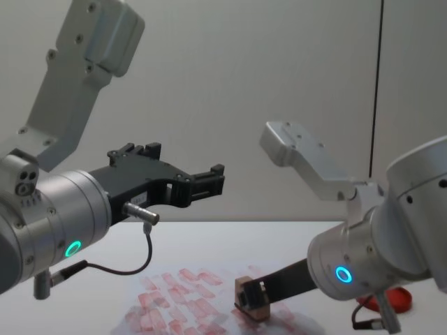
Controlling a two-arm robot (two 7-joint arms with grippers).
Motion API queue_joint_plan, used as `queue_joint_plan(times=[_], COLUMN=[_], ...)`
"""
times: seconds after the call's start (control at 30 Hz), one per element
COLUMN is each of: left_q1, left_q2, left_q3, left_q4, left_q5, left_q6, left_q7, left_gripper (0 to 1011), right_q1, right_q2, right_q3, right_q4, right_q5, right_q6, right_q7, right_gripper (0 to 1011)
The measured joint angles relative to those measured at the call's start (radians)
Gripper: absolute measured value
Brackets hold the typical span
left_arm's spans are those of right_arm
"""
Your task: Use the one hand to pick up the stamp and affix it onto the A4 paper.
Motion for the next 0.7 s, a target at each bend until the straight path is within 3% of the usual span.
queue_joint_plan(times=[0.7], left_q1=[0.0], left_q2=[0.0], left_q3=[0.0], left_q4=[0.0], left_q5=[0.0], left_q6=[0.0], left_q7=[0.0], left_gripper=[993], right_q1=[0.022], right_q2=[-0.007], right_q3=[0.007], right_q4=[0.043], right_q5=[-0.012], right_q6=[0.005], right_q7=[0.012], right_gripper=[220])
